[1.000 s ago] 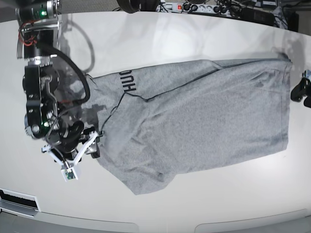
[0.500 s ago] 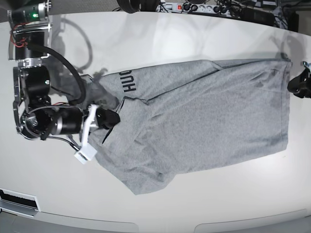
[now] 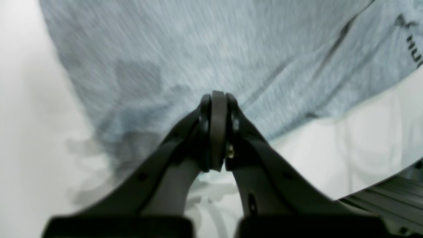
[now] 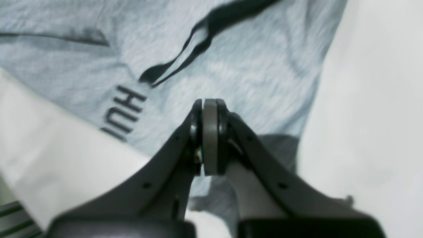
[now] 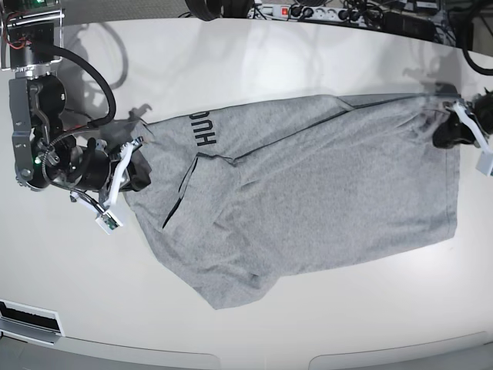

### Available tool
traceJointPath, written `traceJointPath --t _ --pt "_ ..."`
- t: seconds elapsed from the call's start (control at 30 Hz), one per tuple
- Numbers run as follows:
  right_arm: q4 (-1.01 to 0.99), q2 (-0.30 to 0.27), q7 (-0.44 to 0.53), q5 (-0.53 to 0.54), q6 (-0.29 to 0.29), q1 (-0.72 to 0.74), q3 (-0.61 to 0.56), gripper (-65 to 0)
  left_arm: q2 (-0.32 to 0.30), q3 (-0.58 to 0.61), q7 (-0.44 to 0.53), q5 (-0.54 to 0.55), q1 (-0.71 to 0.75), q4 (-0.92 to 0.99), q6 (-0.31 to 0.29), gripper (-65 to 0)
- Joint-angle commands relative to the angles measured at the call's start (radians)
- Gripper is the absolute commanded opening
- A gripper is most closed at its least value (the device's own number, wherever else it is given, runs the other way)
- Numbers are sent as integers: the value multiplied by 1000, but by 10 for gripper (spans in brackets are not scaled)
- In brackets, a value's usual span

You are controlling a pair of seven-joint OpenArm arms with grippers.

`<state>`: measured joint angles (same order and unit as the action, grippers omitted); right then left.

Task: Layout the t-shirt on the table in an organized manner, then fold the t-shirt properly
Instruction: 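Drag the held edges with both grippers to straighten the shirt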

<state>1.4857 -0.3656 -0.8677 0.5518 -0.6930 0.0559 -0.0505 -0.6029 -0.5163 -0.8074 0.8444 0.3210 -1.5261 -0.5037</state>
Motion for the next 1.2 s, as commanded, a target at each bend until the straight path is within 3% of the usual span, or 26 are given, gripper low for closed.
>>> traceJointPath --t 0.0,0.13,0.23,0.47,0.6,0.8,0.97,1.17 --pt "18 -11 41 -12 -5 21 -11 -650 -11 -8 33 19 -11 -1 0 -650" --pt "17 -11 135 -147 4 19 -87 -650 61 -8 85 -52 -25 49 0 -650" --pt "10 -11 208 -254 96 19 -139 -650 83 -7 98 -82 -37 78 0 -650" --pt "-200 -5 264 -274 151 25 -200 -650 83 -7 160 -156 -37 114 0 -650" --pt "-249 0 234 -321 157 21 -200 -650 87 -7 214 -157 -40 195 -10 -650" --pt "-249 0 158 -313 92 19 -200 -650 84 -7 255 -231 -132 419 -53 -650" --pt "-249 -3 19 -245 117 18 -199 -650 60 2 254 -234 -158 479 -131 -650" --pt "-226 -31 -13 -172 72 -23 -200 -650 -23 164 249 -273 -153 453 -124 -650"
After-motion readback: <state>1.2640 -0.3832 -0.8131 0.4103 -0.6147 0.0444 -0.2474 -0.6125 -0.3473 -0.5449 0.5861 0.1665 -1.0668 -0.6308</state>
